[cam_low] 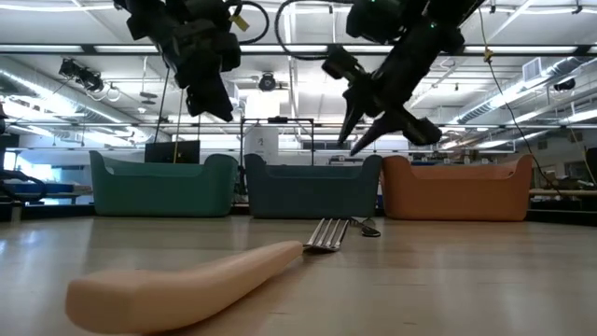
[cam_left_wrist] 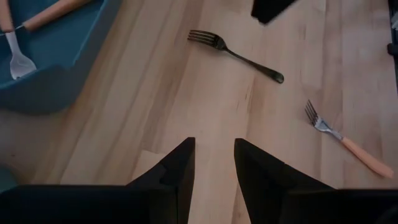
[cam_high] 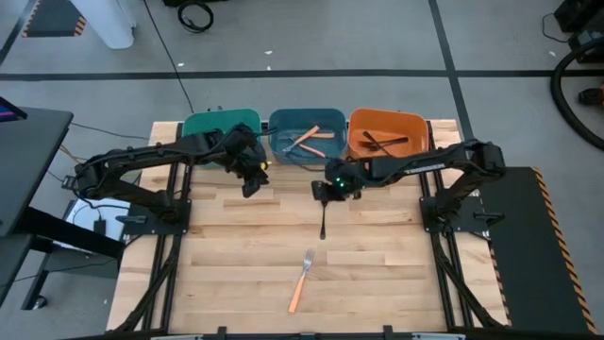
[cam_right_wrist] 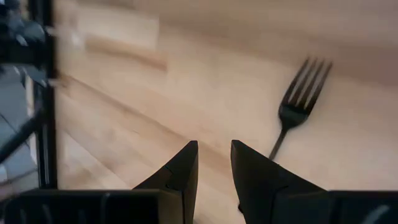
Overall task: Sort silverware by color (type)
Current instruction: Put the black fork into the orange bin
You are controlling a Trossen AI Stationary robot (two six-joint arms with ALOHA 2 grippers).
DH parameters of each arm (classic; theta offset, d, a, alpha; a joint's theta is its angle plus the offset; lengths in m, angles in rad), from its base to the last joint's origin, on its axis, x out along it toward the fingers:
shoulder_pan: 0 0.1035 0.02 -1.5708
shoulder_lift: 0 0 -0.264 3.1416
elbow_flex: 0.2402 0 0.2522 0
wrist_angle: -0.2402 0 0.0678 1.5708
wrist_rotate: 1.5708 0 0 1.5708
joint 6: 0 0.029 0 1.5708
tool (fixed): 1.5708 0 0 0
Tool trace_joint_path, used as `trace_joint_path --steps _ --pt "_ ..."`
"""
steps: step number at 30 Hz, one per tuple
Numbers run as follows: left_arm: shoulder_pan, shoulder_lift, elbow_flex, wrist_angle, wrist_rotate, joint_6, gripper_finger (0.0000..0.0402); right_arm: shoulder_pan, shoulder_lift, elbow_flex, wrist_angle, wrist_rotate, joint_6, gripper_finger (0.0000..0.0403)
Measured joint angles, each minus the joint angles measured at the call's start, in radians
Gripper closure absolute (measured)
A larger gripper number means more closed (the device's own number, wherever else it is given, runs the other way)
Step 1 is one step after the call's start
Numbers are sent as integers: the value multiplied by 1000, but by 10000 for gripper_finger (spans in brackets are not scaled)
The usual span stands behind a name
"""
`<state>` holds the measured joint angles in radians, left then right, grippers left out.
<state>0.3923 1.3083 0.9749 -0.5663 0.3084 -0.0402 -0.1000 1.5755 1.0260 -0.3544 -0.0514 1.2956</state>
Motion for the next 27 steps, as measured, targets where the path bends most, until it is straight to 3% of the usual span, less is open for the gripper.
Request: trace_joint_path --steps 16,27 --pt "3 0 0 23 -1 -47 280 45 216 0 2 -9 67 300" --pt "3 0 0 26 -1 -61 280 10 265 4 -12 24 57 300"
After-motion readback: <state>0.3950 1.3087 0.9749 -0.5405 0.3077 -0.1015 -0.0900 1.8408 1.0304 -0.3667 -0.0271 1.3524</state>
